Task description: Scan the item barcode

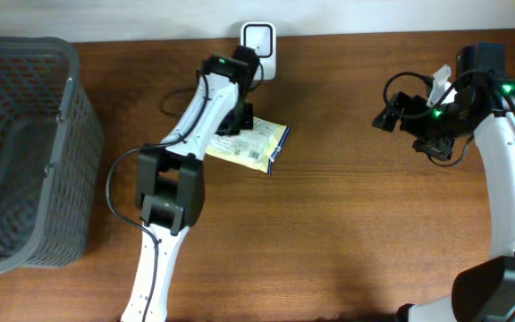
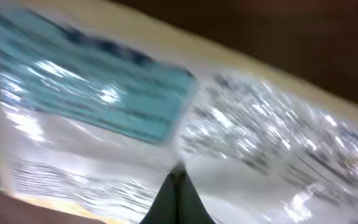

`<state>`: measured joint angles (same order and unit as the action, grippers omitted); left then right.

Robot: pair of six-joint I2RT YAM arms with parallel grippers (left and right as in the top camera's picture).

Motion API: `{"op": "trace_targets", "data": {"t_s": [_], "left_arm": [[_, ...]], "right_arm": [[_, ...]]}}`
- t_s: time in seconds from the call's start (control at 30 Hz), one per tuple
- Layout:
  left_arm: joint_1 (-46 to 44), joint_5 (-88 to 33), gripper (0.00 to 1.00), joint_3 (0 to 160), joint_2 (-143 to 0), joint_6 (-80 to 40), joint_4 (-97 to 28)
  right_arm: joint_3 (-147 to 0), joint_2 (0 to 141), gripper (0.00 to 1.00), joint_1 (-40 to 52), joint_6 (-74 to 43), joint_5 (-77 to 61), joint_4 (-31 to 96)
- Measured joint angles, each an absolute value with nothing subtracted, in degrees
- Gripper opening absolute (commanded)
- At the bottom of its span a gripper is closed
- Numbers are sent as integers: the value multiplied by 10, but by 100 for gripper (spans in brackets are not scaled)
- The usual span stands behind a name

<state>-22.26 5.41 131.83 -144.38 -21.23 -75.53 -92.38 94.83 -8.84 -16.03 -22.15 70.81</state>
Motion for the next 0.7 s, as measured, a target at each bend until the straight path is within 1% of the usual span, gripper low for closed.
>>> {"op": "trace_targets", "data": {"t_s": [0.13, 0.23, 0.33, 0.43, 0.53, 0.57, 0.63, 0.7], "left_arm": [[-268, -32, 0, 1310, -1444, -258, -743], [-305, -65, 0, 1307, -1444, -301, -722], [-310, -124, 0, 1304, -1444, -313, -676], [-309, -240, 0, 1302, -1444, -318, -606], [-306, -273, 0, 1319, -1444, -312, -599], [-302, -272, 0, 1342, -1444, -307, -612], [-284, -210, 1, 1426, -1445, -297, -688], [-249, -50, 0, 1515, -1440, -270, -764]], "right_arm": [[-924, 948, 98, -88, -160, -222, 708], [-924, 948, 98, -88, -160, -222, 708], [-924, 948, 98, -88, -160, -222, 709], [-924, 948, 98, -88, -160, -222, 708], [-924, 948, 98, -88, -160, -222, 708], [-924, 948, 98, -88, -161, -222, 708], [-924, 948, 98, -88, -160, -222, 707], [-924, 948, 98, -88, -161, -222, 708]]}}
